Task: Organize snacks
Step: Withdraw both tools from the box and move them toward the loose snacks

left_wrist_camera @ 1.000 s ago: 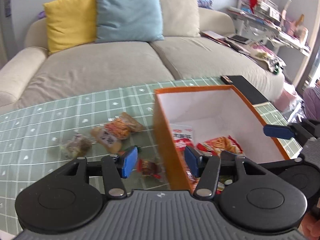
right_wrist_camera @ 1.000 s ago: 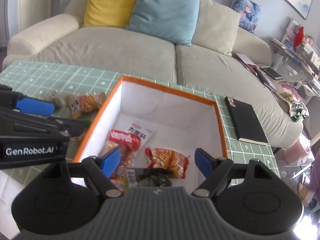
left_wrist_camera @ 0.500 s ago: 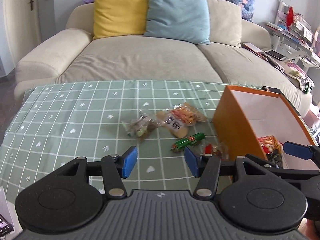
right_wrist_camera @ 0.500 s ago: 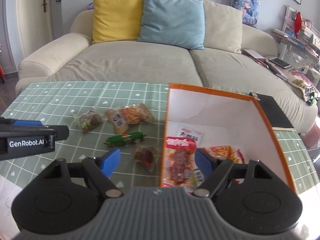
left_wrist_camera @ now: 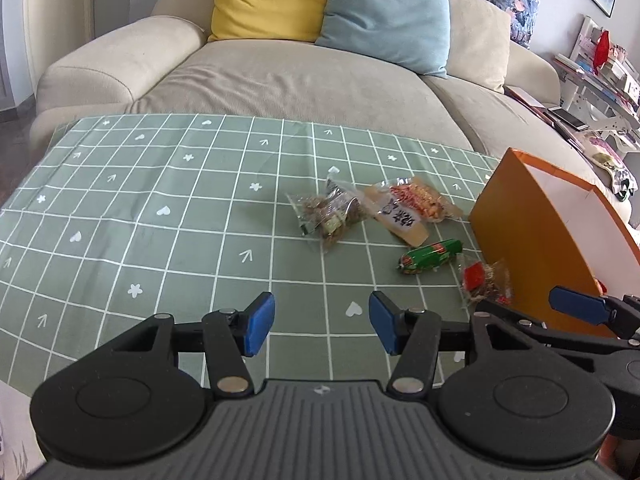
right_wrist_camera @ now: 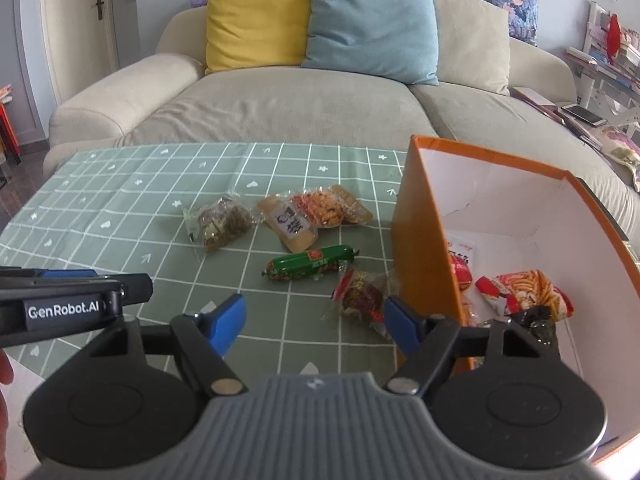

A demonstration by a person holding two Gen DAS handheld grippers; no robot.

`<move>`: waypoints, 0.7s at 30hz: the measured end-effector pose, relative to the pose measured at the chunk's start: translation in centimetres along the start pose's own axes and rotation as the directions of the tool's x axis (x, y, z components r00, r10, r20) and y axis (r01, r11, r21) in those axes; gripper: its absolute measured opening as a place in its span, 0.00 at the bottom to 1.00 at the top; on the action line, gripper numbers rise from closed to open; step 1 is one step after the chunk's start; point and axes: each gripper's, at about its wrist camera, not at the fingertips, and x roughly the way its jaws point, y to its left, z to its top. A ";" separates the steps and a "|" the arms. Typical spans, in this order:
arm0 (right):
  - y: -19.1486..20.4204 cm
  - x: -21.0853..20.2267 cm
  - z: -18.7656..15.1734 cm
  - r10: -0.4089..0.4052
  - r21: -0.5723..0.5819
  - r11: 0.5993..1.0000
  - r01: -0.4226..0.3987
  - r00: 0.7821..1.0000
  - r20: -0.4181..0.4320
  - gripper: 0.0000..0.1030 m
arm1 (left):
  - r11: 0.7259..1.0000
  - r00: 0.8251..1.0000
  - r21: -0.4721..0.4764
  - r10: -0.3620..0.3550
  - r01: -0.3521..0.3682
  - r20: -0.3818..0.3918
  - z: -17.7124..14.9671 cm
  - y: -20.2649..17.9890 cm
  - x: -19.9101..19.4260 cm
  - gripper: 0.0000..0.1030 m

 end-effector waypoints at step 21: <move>0.9 8.1 2.8 -0.040 -0.020 0.999 0.041 0.999 0.013 0.59 | 0.991 0.995 0.105 -0.088 0.083 0.044 4.4 1.1 6.8 0.69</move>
